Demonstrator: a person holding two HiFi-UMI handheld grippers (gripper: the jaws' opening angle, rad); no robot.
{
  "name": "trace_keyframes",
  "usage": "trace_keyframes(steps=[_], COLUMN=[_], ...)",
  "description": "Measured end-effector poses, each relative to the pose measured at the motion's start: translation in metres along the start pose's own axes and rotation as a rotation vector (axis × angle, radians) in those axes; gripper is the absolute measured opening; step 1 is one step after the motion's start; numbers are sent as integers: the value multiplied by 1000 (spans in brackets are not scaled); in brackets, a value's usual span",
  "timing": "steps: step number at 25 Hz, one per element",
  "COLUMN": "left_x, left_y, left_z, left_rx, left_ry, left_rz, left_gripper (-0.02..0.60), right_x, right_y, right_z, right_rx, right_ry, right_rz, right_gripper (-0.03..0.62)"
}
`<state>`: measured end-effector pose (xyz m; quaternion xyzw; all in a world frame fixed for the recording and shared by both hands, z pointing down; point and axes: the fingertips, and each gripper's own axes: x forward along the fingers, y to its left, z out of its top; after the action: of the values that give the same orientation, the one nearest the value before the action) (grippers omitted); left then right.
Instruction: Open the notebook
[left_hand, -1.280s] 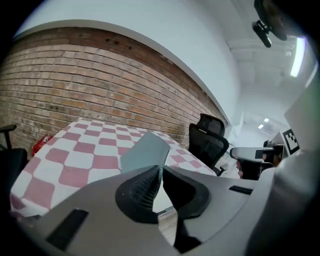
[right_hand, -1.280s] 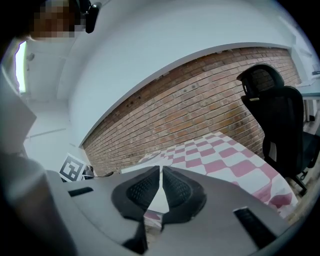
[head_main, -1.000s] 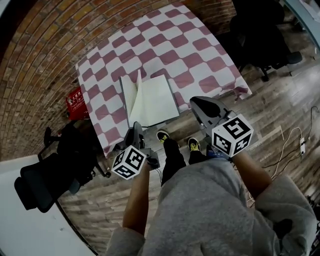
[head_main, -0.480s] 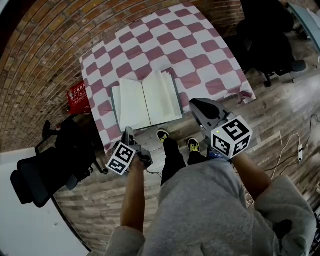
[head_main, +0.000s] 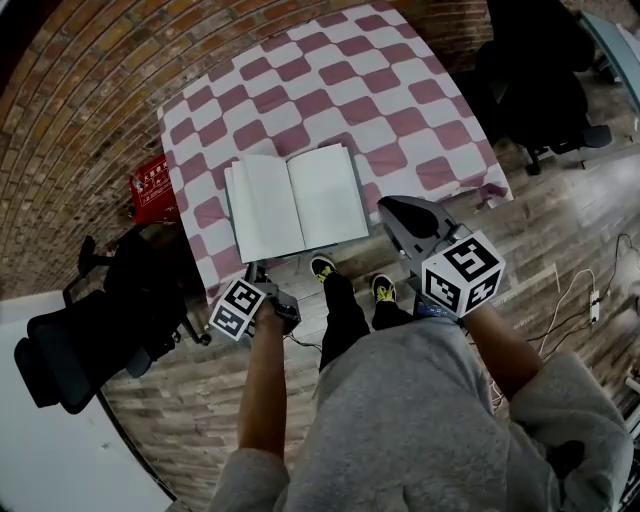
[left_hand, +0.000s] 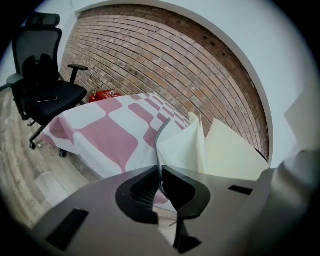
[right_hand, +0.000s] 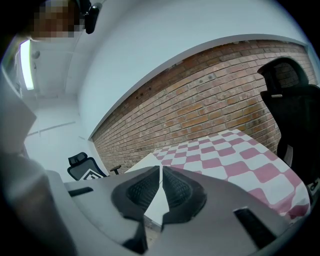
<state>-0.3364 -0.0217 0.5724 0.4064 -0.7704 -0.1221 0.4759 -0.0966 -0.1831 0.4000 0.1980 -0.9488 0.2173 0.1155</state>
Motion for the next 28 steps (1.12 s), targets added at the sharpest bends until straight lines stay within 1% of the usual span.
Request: trace_keyframes(steps=[4,12,17,20,21,23,26,28], left_x=[1,-3,-2,-4,-5,-7,-14,-21], left_y=[4,12,11,10,10,14,27,33], left_z=[-2,-27,-29,-28,-28,-29,-37,-39], left_rx=[-25,-141,-134,-93,-72,-25,52,83], left_ry=[19,75,87,88,91,104,123,106], left_rz=[2,-30,-47,-68,-67,-45,7,12], left_gripper=[28,33,38,56,57,84,163,225], right_x=[6,19,21,20,19,18,14,12], right_y=[4,14,16,20,21,21,20,19], right_z=[0,-1,-1,-1,-1,-1,-1,-1], right_rx=[-2,0,-3,-6,-7,-10,-14,-20], right_ry=[7,16,13,13,13,14,13,11], right_rz=[5,21,24,26,27,26,23,24], right_gripper=[36,37,37,36,37,37,36,37])
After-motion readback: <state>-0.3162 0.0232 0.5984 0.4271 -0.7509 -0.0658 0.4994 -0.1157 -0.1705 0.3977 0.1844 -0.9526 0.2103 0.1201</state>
